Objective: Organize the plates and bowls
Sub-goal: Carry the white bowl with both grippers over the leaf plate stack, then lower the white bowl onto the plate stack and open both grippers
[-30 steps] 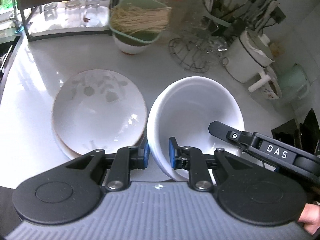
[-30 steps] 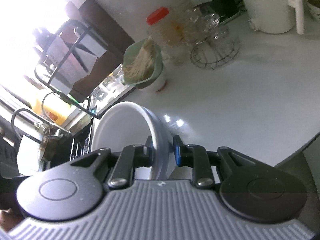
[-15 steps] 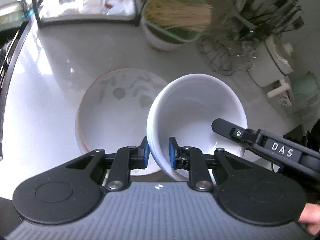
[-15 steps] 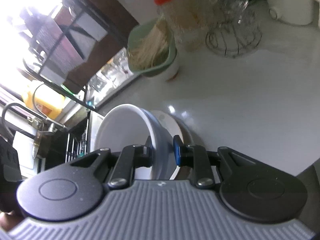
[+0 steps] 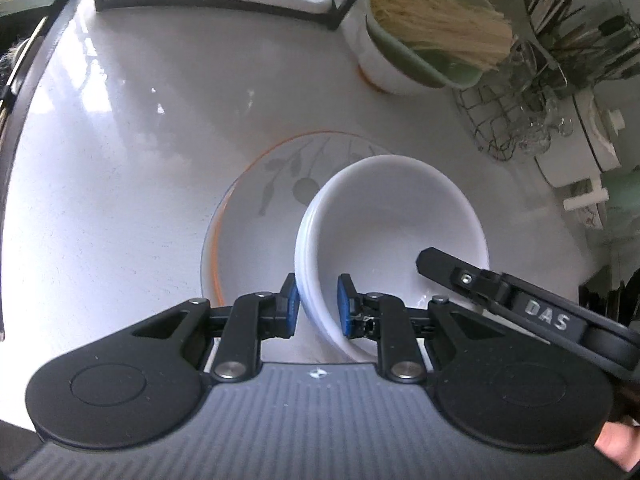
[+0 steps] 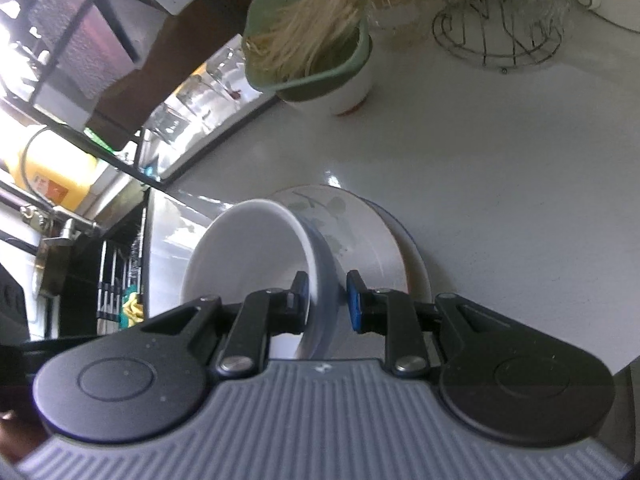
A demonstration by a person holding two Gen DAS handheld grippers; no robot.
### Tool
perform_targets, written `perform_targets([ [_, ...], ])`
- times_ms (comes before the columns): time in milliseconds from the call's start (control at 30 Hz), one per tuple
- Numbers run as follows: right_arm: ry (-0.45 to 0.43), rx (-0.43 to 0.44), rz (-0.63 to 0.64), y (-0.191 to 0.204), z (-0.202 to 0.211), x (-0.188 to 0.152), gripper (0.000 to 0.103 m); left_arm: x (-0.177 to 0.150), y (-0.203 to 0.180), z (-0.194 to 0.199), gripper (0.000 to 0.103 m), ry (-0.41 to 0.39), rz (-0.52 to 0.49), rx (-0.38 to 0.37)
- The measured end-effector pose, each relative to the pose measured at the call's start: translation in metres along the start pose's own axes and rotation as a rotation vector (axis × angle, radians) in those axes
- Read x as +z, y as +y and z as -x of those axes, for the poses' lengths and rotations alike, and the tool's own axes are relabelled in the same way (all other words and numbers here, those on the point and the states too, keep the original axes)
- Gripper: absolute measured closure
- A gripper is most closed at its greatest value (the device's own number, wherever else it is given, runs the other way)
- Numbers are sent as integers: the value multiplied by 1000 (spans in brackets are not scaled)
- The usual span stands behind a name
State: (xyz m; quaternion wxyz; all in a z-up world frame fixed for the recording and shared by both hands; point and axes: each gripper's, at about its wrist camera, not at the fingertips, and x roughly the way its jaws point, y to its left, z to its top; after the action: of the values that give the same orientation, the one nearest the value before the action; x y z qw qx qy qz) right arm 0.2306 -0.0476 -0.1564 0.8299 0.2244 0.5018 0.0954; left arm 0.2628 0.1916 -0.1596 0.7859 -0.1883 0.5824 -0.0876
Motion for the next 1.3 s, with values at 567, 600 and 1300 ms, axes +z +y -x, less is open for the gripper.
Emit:
perform_targets([
  [567,-26,-81,-36,-1,1,8,76,10,-11,-7,57,62,-151,5],
  [600,-33,-91,-43,0,4,7,74,10,-12,-5,57,66,-170,11],
  [1300,-233,-6,159,8,128,-16,66,-64,-88,121,55,-331,-278,75],
])
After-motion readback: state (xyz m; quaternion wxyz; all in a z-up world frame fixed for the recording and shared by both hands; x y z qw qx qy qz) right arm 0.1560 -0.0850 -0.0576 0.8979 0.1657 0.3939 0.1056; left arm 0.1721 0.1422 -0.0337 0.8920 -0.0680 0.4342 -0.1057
